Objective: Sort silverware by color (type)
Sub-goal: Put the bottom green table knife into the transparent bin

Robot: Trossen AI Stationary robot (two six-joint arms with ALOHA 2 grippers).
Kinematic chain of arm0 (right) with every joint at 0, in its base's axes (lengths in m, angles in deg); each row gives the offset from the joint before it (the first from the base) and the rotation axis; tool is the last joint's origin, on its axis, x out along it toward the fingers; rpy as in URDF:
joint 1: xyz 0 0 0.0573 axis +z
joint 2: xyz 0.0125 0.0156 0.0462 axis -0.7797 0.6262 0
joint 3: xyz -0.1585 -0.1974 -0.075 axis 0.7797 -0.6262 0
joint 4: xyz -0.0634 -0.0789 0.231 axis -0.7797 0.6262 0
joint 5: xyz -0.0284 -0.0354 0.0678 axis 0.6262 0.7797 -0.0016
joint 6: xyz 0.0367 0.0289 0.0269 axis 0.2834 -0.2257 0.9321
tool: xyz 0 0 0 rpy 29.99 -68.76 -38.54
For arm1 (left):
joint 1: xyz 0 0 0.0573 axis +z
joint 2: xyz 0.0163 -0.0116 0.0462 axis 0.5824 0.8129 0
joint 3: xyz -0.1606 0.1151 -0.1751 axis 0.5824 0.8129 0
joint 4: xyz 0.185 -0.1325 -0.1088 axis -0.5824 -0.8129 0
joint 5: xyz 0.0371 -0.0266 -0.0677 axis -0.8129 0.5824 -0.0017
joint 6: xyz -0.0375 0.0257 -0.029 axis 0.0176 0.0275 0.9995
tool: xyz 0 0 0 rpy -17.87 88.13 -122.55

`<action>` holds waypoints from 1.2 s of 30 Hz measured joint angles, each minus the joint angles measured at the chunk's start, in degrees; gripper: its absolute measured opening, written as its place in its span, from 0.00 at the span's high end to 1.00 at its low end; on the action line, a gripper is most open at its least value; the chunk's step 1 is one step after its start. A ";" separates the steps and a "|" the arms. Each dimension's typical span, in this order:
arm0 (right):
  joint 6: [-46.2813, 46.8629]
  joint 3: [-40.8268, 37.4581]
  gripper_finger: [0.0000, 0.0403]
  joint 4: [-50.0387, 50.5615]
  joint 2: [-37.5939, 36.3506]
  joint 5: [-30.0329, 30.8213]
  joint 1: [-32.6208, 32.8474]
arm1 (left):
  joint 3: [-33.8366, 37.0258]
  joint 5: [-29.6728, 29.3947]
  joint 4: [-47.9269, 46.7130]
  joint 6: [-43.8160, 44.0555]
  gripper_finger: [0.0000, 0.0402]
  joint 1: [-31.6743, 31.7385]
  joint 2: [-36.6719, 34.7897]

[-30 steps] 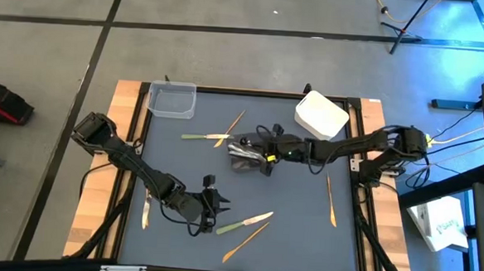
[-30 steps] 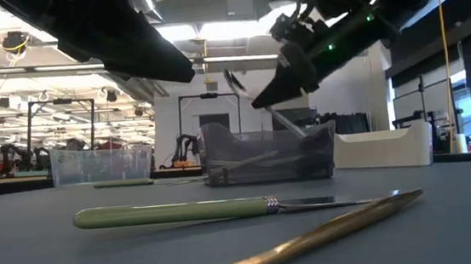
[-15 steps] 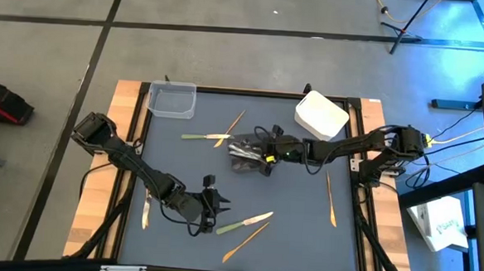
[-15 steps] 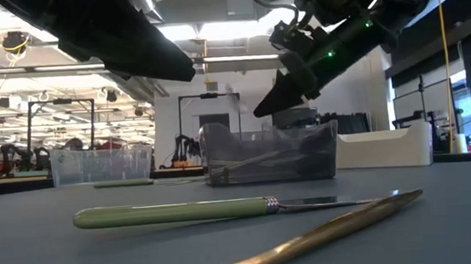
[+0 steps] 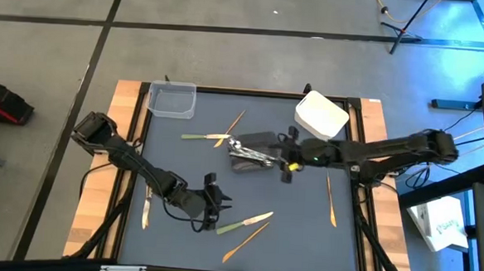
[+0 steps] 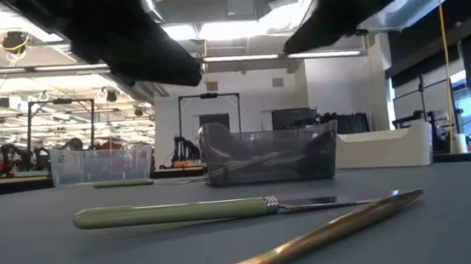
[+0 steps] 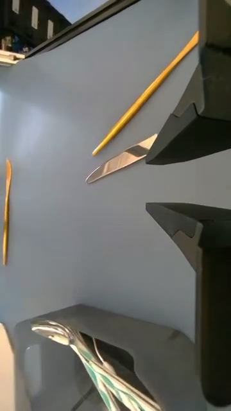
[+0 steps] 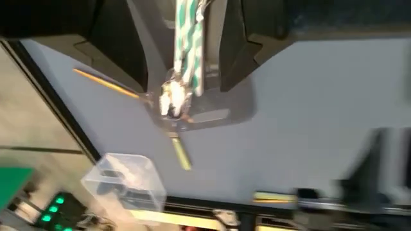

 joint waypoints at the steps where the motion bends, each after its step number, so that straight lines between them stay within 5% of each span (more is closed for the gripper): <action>1: 0.08 -0.19 0.56 1.51 -1.28 0.03 1.47 | -0.10 0.80 -0.01 0.07 0.73 0.64 0.00; 12: 10.24 -13.32 0.55 -6.33 -5.56 3.07 20.64 | -3.28 14.68 -0.22 -2.50 0.61 5.95 -0.07; 21: 14.98 -20.09 0.55 -19.20 -3.23 12.59 30.81 | -5.41 10.16 5.31 0.27 0.62 -0.55 6.33; 30: 17.32 -20.06 0.55 -19.10 -3.30 14.92 33.07 | -17.36 10.19 -6.75 1.60 0.62 -2.90 18.26; 36: 17.72 -20.06 0.55 -18.99 -3.30 14.99 33.07 | -19.24 8.87 -11.75 4.98 0.62 -2.88 22.02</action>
